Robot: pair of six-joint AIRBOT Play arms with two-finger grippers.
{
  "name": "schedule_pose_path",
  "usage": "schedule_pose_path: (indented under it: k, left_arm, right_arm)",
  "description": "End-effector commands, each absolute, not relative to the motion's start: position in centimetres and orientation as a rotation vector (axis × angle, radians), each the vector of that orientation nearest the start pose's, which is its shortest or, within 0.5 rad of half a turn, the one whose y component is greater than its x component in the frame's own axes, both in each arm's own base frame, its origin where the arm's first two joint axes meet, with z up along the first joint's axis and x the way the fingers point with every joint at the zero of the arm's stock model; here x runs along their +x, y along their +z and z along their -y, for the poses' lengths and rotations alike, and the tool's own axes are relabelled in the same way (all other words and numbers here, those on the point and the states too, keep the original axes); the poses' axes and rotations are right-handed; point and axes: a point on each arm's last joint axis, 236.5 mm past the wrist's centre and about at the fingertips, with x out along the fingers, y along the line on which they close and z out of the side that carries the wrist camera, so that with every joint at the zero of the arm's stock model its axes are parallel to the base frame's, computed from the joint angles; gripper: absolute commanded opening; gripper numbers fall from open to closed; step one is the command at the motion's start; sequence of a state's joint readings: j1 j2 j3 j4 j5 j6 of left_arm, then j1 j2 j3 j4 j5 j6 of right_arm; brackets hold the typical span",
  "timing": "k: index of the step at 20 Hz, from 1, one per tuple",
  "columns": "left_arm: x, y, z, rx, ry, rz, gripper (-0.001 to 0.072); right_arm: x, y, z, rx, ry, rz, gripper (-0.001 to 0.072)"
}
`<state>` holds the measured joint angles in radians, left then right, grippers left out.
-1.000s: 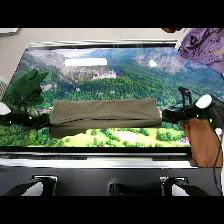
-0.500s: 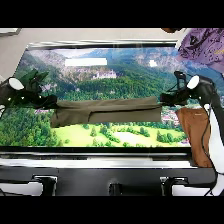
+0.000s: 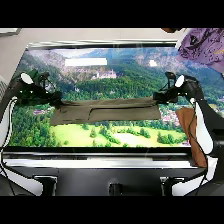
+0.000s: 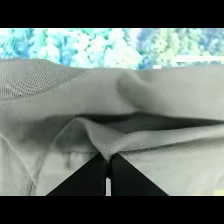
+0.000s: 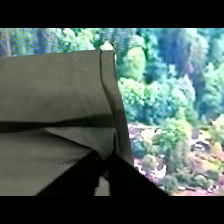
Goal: Fold the clothes and pants, and hang the long-sleeved shirts on hangers.
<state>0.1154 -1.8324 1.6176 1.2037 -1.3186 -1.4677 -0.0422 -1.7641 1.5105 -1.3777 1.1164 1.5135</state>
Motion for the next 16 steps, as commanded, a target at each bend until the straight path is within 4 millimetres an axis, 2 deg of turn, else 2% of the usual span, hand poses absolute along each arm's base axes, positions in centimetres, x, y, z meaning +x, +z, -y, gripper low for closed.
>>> schedule_pose_path:
  k: [1,3,4,5,7,9,11,12,14,16]
  left_arm:
    - [46.6,-7.8,3.0,-0.357,-0.196,-1.497,0.0076]
    - [47.1,-7.3,2.7,-0.375,-0.174,-1.48,0.0337]
    - [47.5,-6.8,2.6,-0.385,-0.163,-1.467,0.0474]
    - [48.1,-6.0,2.4,-0.392,-0.156,-1.449,0.0574]
    - [49.2,-4.0,2.1,-0.392,-0.153,-1.406,0.0588]
    - [50.1,-1.9,2.0,-0.392,-0.15,-1.365,0.0588]
    - [50.7,-0.4,2.2,-0.38,-0.159,-1.335,0.0588]
    - [50.8,0.0,2.3,-0.382,-0.158,-1.327,0.0588]
    - [50.8,0.3,2.3,-0.391,-0.151,-1.323,0.0588]
    - [50.9,0.3,2.3,-0.391,-0.151,-1.322,0.0588]
  right_arm:
    - [47.7,-8.9,-2.4,0.246,0.037,-1.391,0.028]
    - [47.1,-7.7,-2.7,0.315,0.034,-1.428,0.0372]
    - [46.9,-6.6,-2.6,0.358,0.05,-1.444,0.0476]
    - [47.0,-5.3,-2.4,0.412,0.072,-1.442,0.0501]
    - [48.2,-2.7,-1.3,0.583,0.131,-1.381,0.0501]
    - [48.5,-2.2,0.8,0.721,0.16,-1.348,0.0501]
    - [47.6,-3.1,1.1,0.819,0.242,-1.389,0.0503]
    - [47.0,-4.0,0.9,0.846,0.276,-1.422,0.0556]
    - [46.0,-6.0,0.4,0.844,0.326,-1.486,0.0578]
    - [46.2,-7.4,0.3,0.855,0.326,-1.493,0.0598]
